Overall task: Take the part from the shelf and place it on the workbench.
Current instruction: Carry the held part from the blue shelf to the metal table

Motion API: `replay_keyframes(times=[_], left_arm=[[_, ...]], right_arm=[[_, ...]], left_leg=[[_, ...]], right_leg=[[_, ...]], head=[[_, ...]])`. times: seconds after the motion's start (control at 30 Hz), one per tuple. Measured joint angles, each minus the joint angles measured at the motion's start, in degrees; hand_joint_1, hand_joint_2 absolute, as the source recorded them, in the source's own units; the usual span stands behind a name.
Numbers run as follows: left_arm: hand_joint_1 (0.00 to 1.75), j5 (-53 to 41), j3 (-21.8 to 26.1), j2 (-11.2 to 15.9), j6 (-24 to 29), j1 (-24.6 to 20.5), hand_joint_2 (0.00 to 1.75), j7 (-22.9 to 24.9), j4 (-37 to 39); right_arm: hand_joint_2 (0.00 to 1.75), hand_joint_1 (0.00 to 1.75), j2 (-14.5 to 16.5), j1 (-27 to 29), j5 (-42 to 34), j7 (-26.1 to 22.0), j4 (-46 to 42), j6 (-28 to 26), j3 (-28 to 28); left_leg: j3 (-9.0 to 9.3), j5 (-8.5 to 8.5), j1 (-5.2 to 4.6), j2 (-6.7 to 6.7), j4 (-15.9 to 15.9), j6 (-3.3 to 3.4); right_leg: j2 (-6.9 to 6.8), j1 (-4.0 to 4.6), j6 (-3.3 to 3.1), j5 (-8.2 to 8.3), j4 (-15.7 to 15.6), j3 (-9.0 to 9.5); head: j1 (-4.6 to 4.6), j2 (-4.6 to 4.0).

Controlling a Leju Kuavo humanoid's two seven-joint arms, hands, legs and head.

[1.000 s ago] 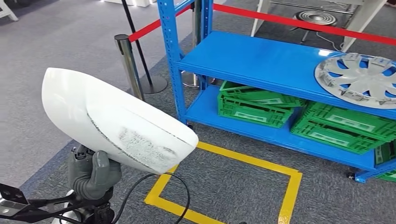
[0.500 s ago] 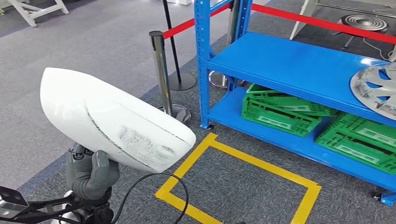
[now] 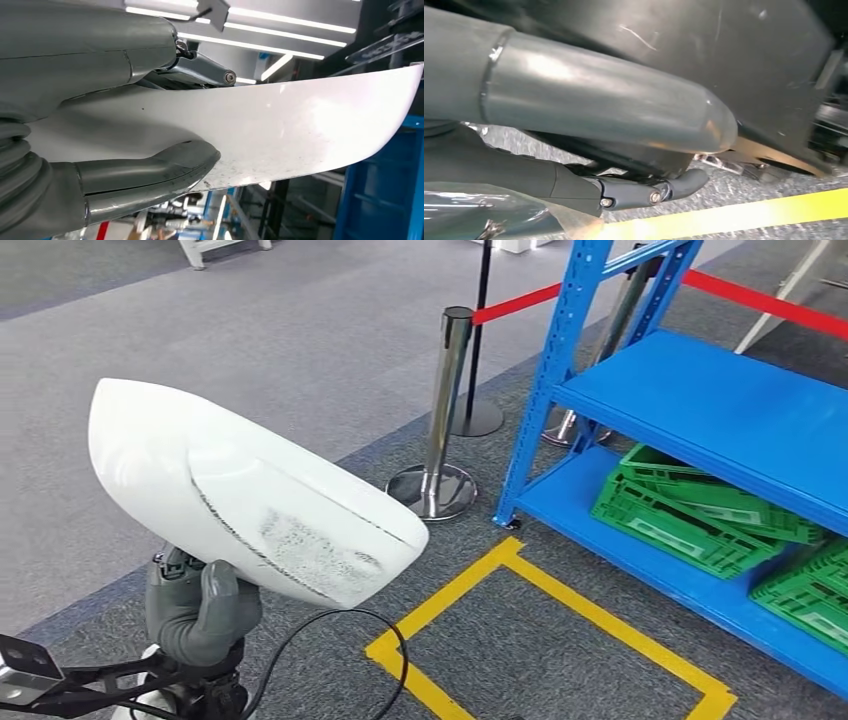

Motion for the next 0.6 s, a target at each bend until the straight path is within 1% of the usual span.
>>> replay_keyframes(times=[0.03,0.07,0.1,0.13,0.17,0.2,0.23,0.27,0.3,0.33,0.37,0.4,0.43,0.47,0.5,0.53,0.57,0.6], left_arm=[[1.75,0.02,-0.03,0.01,0.00,-0.03,1.75,0.01,0.00],[1.75,0.05,-0.05,0.02,-0.02,-0.04,1.75,0.01,0.00],[1.75,0.09,-0.08,0.06,-0.04,-0.04,1.75,0.02,0.00],[1.75,0.12,-0.10,0.10,-0.10,0.00,1.75,0.02,-0.02],[1.75,0.14,-0.12,0.17,-0.19,0.07,1.75,0.02,-0.05],[1.75,0.18,-0.20,0.24,-0.29,0.14,1.75,0.01,-0.10],[1.75,0.26,-0.31,0.31,-0.41,0.23,1.75,-0.01,-0.14],[1.75,0.36,-0.43,0.38,-0.52,0.39,1.75,-0.02,-0.17],[1.75,0.46,-0.54,0.45,-0.62,0.58,1.75,-0.02,-0.17],[1.75,0.54,-0.59,0.53,-0.73,0.82,1.75,-0.02,-0.17],[1.75,0.56,-0.61,0.58,-0.82,1.07,1.75,-0.02,-0.17],[1.75,0.56,-0.61,0.62,-0.91,1.26,1.75,-0.02,-0.17],[1.75,0.55,-0.62,0.63,-0.98,1.38,1.75,-0.02,-0.19],[1.75,0.55,-0.65,0.63,-1.02,1.45,1.75,-0.02,-0.22],[1.75,0.54,-0.70,0.64,-1.03,1.47,1.75,-0.02,-0.26],[1.75,0.52,-0.80,0.65,-1.04,1.49,1.75,-0.02,-0.30],[1.75,0.51,-0.91,0.68,-1.04,1.52,1.75,-0.02,-0.32],[1.75,0.50,-1.01,0.72,-1.04,1.55,1.75,-0.02,-0.33]], right_arm=[[0.00,0.00,0.01,0.04,0.00,-0.01,0.01,0.02,0.00],[0.00,0.00,0.02,0.01,0.00,-0.01,0.02,0.03,0.00],[0.00,0.00,0.02,-0.03,-0.01,0.00,0.03,0.04,0.00],[0.00,0.00,0.07,-0.08,-0.02,0.00,0.03,0.03,0.00],[0.00,0.00,0.11,-0.11,-0.07,0.02,0.03,0.01,-0.01],[0.00,0.00,0.17,-0.06,-0.13,0.01,0.03,-0.01,-0.01],[0.00,0.00,0.23,0.02,-0.22,0.00,0.03,-0.02,-0.02],[0.00,0.00,0.22,0.16,-0.31,-0.01,0.03,-0.04,-0.02],[0.00,0.00,0.21,0.28,-0.39,-0.02,0.03,-0.04,-0.03],[0.00,0.00,0.17,0.41,-0.50,-0.02,0.03,-0.04,-0.03],[0.00,0.00,0.14,0.49,-0.60,-0.02,0.03,-0.08,-0.04],[0.00,0.00,0.11,0.49,-0.74,-0.03,0.03,-0.15,-0.07],[0.00,0.00,0.12,0.47,-0.90,-0.08,0.03,-0.25,-0.09],[0.00,0.00,0.14,0.42,-1.05,-0.15,0.03,-0.34,-0.11],[0.00,0.00,0.18,0.38,-1.21,-0.23,0.03,-0.40,-0.15],[0.00,0.00,0.22,0.34,-1.33,-0.36,0.03,-0.43,-0.18],[0.00,0.00,0.26,0.29,-1.42,-0.47,0.03,-0.44,-0.21],[0.00,0.00,0.29,0.24,-1.49,-0.55,0.02,-0.43,-0.25]], left_leg=[[-0.22,-0.12,0.02,-0.62,0.34,-0.32],[-0.47,-0.14,0.05,-1.18,0.57,-0.63],[-0.68,-0.06,0.09,-1.72,0.67,-0.92],[-0.81,0.01,0.19,-2.21,0.65,-1.17],[-0.94,-0.12,0.18,-1.87,0.89,-1.42],[-1.37,-0.73,0.14,-0.83,1.86,-1.70],[-2.28,-1.87,0.10,0.59,3.88,-1.98],[-3.76,-3.50,0.12,2.25,7.09,-2.26],[-5.63,-5.28,0.23,3.23,10.97,-2.50],[-7.34,-6.60,0.34,3.64,14.45,-2.64],[-8.38,-7.07,0.41,3.81,16.57,-2.66],[-8.36,-6.40,0.43,3.89,16.51,-2.54],[-7.17,-4.72,0.37,4.00,14.12,-2.26],[-5.19,-2.63,0.19,4.35,10.23,-1.77],[-3.14,-1.18,-0.06,4.85,6.27,-1.23],[-1.56,-0.29,-0.34,5.32,3.10,-0.77],[-0.72,-0.10,-0.60,5.71,1.35,-0.44],[-0.51,-0.36,-0.76,5.82,0.78,-0.28]], right_leg=[[1.06,-0.14,-0.07,0.70,-2.29,1.10],[1.75,-0.16,-0.22,0.69,-3.28,1.67],[1.74,-0.06,-0.49,0.54,-3.42,1.90],[1.15,-0.06,-0.86,0.64,-3.38,2.06],[0.55,-0.08,-1.21,0.71,-3.48,2.18],[-0.13,-0.14,-1.58,0.74,-3.61,2.34],[-0.89,-0.20,-1.90,0.74,-3.73,2.49],[-1.70,-0.10,-2.15,0.64,-3.76,2.59],[-2.56,0.01,-2.35,0.52,-3.76,2.63],[-3.44,0.12,-2.46,0.42,-3.75,2.66],[-4.27,0.23,-2.54,0.32,-3.75,2.69],[-4.99,0.34,-2.57,0.22,-3.75,2.76],[-5.58,0.46,-2.56,0.13,-3.75,2.88],[-6.05,0.55,-2.55,0.04,-3.77,3.01],[-6.39,0.67,-2.47,-0.05,-3.80,3.11],[-6.64,0.74,-2.32,-0.10,-3.83,3.12],[-6.84,0.76,-2.12,-0.11,-3.90,3.11],[-7.01,0.76,-1.85,-0.10,-4.01,3.10]], head=[[0.01,0.00],[-0.01,0.00],[-0.02,0.00],[-0.05,0.00],[-0.12,0.00],[-0.33,0.00],[-0.54,0.00],[-0.74,0.00],[-0.89,0.00],[-0.88,0.00],[-0.88,0.00],[-0.89,0.00],[-0.87,0.00],[-0.86,0.00],[-0.85,0.00],[-0.84,0.00],[-0.83,0.00],[-0.85,0.00]])
